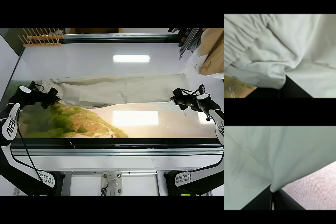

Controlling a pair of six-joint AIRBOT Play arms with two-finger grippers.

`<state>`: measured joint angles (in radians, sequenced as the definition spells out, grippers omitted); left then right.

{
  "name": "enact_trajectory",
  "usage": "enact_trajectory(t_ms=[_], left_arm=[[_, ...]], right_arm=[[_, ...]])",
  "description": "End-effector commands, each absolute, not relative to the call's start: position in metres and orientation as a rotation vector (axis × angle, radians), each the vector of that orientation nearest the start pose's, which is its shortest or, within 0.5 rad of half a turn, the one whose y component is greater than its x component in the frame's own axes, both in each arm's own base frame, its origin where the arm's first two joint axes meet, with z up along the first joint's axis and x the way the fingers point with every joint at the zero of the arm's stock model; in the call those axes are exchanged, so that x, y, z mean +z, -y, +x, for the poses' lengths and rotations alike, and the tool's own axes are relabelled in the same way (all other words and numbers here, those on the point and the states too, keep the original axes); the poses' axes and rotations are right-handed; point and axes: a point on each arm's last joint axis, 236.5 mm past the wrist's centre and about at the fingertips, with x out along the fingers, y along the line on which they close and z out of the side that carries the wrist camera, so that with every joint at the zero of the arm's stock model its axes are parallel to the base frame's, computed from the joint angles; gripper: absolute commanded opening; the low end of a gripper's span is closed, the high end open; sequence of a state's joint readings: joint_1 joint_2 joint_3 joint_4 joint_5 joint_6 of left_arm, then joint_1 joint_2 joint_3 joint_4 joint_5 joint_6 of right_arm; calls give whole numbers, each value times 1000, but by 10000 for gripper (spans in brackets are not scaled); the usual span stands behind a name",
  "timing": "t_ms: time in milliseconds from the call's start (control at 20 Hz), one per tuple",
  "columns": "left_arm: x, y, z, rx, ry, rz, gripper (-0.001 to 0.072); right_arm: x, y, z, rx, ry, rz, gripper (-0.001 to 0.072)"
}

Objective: Fold the clothes and pants, and hang the long-sleeved shirts on hangers.

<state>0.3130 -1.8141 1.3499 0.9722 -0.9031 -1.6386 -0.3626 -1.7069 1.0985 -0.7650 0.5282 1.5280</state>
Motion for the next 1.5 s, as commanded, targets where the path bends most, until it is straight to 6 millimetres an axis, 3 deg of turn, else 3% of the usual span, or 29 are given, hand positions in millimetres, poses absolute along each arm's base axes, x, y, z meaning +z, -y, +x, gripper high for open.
enact_trajectory(t_ms=[0, 100, 250, 350, 500, 650, 750, 900, 950, 1000, 1050, 1150, 1250, 1350, 1400, 1450], left_arm=[[-94, -56, 485, 143, -1208, -794, 11], [-89, -63, 467, 158, -1224, -710, 11], [-91, -70, 420, 195, -1263, -682, 11], [-90, -77, 386, 213, -1276, -694, 11], [-82, -88, 339, 207, -1292, -680, 11], [-75, -94, 305, 197, -1282, -653, 11], [-72, -99, 294, 216, -1257, -652, 11], [-66, -108, 285, 237, -1224, -648, 11], [-62, -110, 285, 242, -1215, -649, 70], [-55, -112, 286, 245, -1201, -648, 383], [-46, -115, 290, 248, -1181, -646, 571], [-17, -117, 299, 234, -1128, -620, 538], [15, -109, 308, 202, -1083, -577, 537], [39, -90, 316, 163, -1046, -545, 536], [47, -77, 319, 138, -1031, -530, 534], [52, -60, 322, 104, -1028, -517, 281]], right_arm=[[-97, 91, 489, -274, -916, 927, 7], [-83, 82, 478, -231, -958, 870, 7], [-74, 72, 442, -210, -1020, 792, 7], [-75, 63, 405, -205, -1080, 741, 7], [-86, 42, 333, -185, -1220, 669, 7], [-92, 29, 275, -175, -1307, 609, 8], [-91, 20, 255, -163, -1324, 606, 8], [-81, 15, 248, -148, -1309, 601, 23], [-77, 13, 248, -140, -1306, 605, 167], [-70, 13, 249, -132, -1303, 599, 525], [-59, 15, 251, -123, -1309, 597, 687], [-29, 35, 256, -122, -1303, 563, 671], [1, 81, 269, -189, -1240, 529, 667], [13, 132, 279, -254, -1206, 544, 665], [8, 156, 280, -277, -1229, 578, 665], [-1, 173, 277, -277, -1276, 624, 665]])
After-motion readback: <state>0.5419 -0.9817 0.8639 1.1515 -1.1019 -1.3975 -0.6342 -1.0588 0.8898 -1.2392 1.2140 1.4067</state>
